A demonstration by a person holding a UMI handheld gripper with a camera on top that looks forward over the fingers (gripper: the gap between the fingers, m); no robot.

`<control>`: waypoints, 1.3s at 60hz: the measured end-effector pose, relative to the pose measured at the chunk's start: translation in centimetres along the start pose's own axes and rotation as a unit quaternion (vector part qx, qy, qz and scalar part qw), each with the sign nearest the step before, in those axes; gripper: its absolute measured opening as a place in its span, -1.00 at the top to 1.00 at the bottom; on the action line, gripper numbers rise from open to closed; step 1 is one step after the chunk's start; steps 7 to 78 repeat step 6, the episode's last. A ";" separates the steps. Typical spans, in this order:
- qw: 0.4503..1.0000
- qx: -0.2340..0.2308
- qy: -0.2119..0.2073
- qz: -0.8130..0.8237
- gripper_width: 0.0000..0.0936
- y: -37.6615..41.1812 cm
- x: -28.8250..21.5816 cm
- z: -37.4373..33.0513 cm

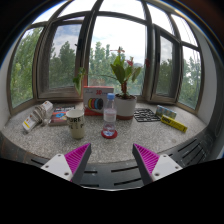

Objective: Pour water

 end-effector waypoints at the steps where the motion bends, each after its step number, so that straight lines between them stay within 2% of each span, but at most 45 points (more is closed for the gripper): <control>1: 1.000 0.001 0.000 -0.003 -0.82 0.0 0.0 -0.1; 78: 1.000 -0.001 -0.004 -0.012 -0.82 -0.1 0.0 -0.4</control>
Point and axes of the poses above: the point between the fingertips, and its own axes, seen from behind it with the camera up: y to the left, x down, z forward, the way the camera looks, the point moved 5 cm from there along -z, backward, against the way the camera looks, and after that the axes turned 8 degrees about -z, right-handed, at the moved point
